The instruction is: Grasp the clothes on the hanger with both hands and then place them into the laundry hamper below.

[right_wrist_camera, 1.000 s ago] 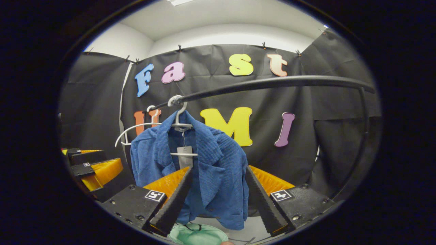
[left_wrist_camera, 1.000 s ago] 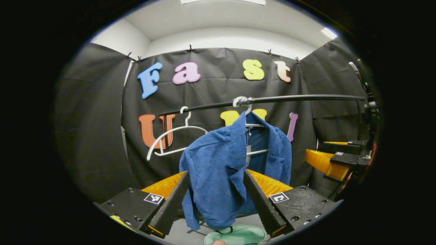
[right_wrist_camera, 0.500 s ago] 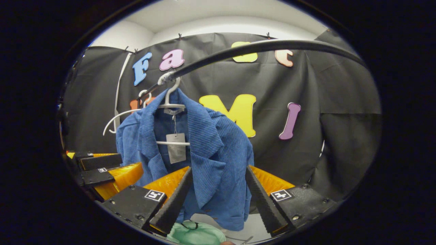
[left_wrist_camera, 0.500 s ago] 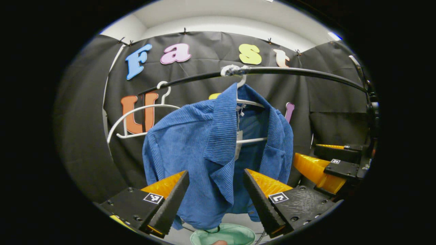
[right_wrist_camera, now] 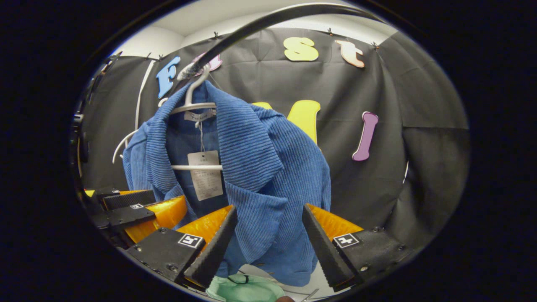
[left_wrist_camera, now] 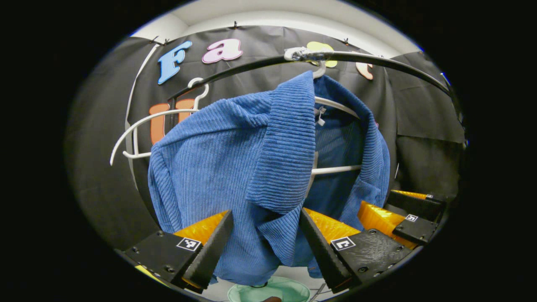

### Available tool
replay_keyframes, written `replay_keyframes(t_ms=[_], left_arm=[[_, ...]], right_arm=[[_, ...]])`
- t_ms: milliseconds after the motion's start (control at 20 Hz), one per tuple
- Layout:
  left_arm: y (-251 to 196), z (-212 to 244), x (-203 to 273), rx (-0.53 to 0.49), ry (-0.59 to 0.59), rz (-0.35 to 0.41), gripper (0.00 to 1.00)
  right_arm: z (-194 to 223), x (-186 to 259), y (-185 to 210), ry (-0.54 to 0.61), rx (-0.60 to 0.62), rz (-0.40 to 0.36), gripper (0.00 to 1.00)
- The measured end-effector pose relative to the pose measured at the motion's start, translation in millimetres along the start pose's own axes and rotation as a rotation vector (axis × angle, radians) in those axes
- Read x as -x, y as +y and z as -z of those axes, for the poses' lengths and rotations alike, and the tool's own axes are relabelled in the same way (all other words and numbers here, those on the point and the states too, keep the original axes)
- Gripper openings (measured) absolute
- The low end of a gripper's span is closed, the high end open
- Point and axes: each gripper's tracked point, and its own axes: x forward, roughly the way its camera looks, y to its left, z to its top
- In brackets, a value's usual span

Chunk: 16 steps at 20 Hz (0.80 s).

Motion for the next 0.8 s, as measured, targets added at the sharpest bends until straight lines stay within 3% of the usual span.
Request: replay_keyframes(t_ms=[300, 350, 400, 550, 700, 800], left_arm=[[4, -3, -16, 0.006, 0.002, 0.009, 0.96], [5, -3, -18, 0.005, 0.004, 0.01, 1.0], [9, -4, -22, 0.001, 0.007, 0.007, 0.97], [8, -4, -28, -0.004, 0.004, 0.001, 1.0], [12, 1, -32, 0.015, 0.015, -0.036, 0.7], [17, 3, -28, 0.032, 0.021, -0.063, 0.5]], right_arm=[[9, -24, 20, 0.039, -0.017, -0.062, 0.98], [10, -28, 22, 0.042, -0.007, -0.066, 0.98], [10, -33, 22, 0.041, 0.0, -0.06, 0.98], [12, -42, 18, 0.046, -0.01, -0.036, 0.97], [13, -40, 1, 0.051, -0.034, 0.003, 0.93], [12, -35, -15, 0.042, -0.07, 0.04, 0.68]])
